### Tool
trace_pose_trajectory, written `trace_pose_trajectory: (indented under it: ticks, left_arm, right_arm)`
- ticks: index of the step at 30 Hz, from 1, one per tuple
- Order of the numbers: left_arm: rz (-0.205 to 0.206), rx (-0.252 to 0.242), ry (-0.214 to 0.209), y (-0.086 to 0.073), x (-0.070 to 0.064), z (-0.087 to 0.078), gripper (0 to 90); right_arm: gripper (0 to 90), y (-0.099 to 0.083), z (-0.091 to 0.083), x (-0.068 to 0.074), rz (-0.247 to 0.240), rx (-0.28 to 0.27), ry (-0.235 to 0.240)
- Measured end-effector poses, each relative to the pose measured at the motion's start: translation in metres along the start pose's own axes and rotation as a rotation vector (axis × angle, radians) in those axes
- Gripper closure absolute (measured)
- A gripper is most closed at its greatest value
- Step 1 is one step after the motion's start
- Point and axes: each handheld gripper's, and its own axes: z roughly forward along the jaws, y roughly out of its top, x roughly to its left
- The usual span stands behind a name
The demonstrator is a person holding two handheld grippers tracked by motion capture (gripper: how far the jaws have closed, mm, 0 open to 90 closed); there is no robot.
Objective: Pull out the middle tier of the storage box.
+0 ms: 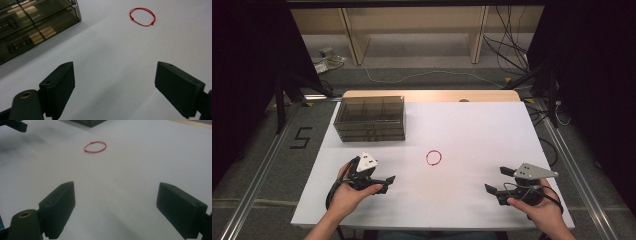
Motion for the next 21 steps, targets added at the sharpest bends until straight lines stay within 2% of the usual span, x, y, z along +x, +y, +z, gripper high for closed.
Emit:
trace_pose_trajectory:
  ticks: [9,14,15,18,21]
  left_arm:
    - [0.001,-0.007,0.006,0.003,0.002,0.001,16.6]
    - [0.069,0.008,0.073,0.008,0.007,0.002,16.6]
    - [0.092,0.012,0.113,0.011,0.010,0.003,16.9]
    - [0.096,0.010,0.122,0.015,0.012,0.005,17.9]
    - [0.131,0.024,0.132,0.020,0.019,0.010,21.8]
  right_arm:
    - [16.1,-0.001,0.000,0.001,0.003,0.003,-0.005]
    - [16.1,0.000,0.000,0.001,0.007,0.009,-0.010]
    - [16.1,0.001,0.000,0.002,-0.002,0.017,-0.014]
    - [16.0,0.000,-0.002,0.004,0.004,0.010,-0.016]
    - [16.0,0.000,-0.002,0.003,0.005,0.006,-0.018]
